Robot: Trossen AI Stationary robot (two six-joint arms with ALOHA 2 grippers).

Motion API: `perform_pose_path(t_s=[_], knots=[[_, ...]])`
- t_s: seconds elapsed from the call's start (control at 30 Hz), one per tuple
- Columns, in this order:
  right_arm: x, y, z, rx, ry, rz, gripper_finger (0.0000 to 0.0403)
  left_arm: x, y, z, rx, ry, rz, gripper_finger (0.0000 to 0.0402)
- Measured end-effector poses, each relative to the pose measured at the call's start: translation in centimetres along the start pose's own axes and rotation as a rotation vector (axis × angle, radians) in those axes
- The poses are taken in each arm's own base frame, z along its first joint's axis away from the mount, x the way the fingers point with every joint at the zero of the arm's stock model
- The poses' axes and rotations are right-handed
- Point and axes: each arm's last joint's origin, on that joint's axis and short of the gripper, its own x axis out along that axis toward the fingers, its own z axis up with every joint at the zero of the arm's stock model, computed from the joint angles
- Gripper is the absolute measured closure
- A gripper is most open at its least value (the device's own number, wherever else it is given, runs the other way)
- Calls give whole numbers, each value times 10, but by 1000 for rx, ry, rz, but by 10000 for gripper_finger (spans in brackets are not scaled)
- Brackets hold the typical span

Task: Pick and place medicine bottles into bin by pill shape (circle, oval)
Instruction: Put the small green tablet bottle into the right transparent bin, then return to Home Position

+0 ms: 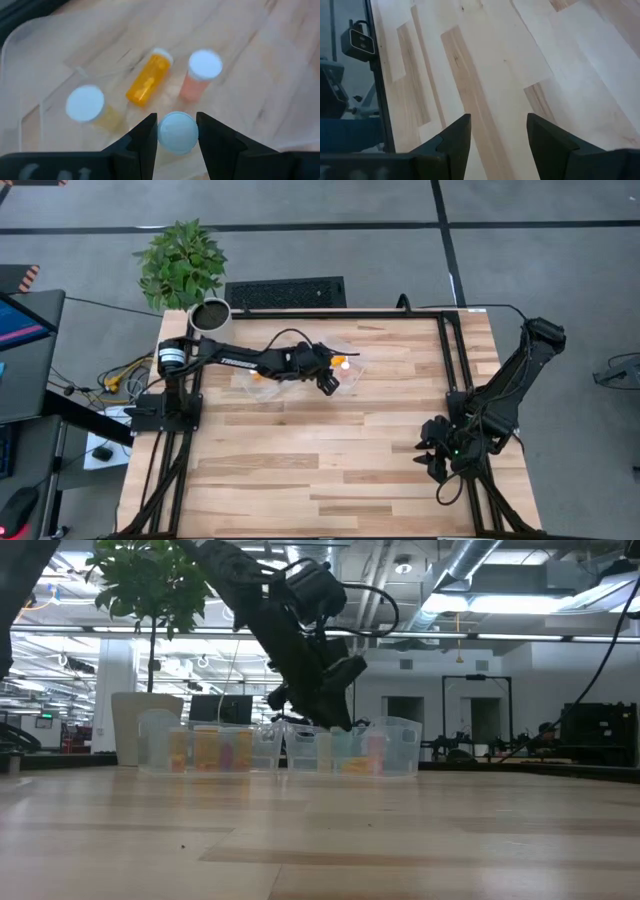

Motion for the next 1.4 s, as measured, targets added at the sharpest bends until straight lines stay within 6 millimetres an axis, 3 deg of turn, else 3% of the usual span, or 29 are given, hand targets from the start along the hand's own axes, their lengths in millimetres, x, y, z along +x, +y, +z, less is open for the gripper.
perform_pose_path(t_s=[0.77,1.13,1.4], knots=[[0,1,0,38,-4,13,202,11,-2,-9,68,21,30,263],[0,1,0,36,-3,10,202,11,-3,-7,41,2,11,204],[0,1,0,29,-3,9,202,1,-4,0,36,-1,10,185]])
